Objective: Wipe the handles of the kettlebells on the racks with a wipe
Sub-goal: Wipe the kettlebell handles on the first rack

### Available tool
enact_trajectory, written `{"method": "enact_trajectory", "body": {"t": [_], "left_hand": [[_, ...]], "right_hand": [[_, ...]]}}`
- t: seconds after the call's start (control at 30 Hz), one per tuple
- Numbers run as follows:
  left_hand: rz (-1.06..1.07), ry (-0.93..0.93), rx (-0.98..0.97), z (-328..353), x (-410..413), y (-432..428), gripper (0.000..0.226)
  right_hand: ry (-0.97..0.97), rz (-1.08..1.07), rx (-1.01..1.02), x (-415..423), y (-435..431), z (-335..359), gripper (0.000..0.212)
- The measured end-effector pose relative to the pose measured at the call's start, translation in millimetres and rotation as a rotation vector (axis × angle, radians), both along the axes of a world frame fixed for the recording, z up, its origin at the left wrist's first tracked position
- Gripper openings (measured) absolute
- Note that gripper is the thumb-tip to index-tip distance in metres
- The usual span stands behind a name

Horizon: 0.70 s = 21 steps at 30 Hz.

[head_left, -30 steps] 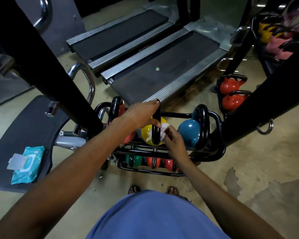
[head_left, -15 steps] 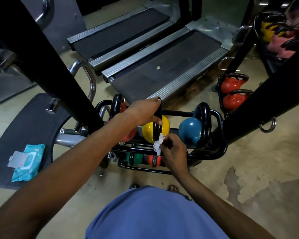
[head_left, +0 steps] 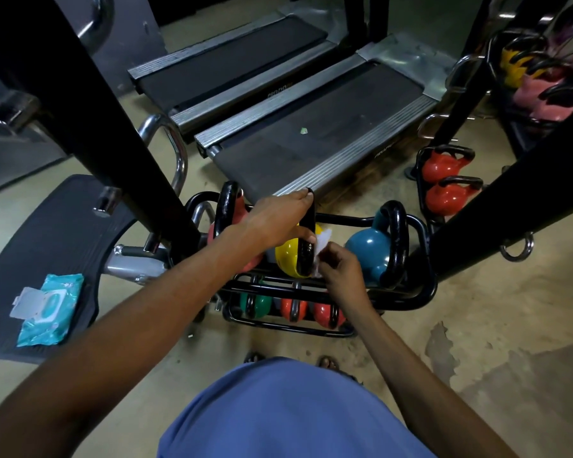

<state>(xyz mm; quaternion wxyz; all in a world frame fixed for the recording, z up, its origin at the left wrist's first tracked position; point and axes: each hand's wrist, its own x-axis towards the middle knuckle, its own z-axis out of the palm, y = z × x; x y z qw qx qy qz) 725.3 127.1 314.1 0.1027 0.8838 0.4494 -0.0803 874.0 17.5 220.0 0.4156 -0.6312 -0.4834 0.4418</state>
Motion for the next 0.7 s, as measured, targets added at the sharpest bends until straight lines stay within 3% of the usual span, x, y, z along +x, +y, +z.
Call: {"method": "enact_trajectory", "body": {"t": [0.13,0.23,0.33,0.43,0.53,0.63,0.7], "left_hand": [[0.006,-0.01,0.001,0,-1,0,0.098],[-0.007,-0.003,-0.004,1,-1,0,0.098],[-0.026,0.023,0.005,3,1,3,0.096],[-0.046,0.034,0.015,4,2,7,0.089],[-0.044,0.027,0.008,7,5,8,0.071],[-0.042,0.043,0.011,11,9,6,0.063],[-0.046,0.067,0.02,13,11,6,0.061]], "right_hand": [[0.109,-0.063,0.033,-2,-23,6,0.018],[0.02,-0.045,0.146,-7,-30,12,0.018],[-0.37,0.073,0.383,-7,-32,4,0.017],[-0.917,0.409,0.733,3,-24,-10,0.017],[-1.322,0.621,1.006,8,-9,-2,0.014],[-1.681,0.839,0.962,-2,0,14,0.023],[-1.979,0.981,0.6,-15,5,35,0.037]]}}
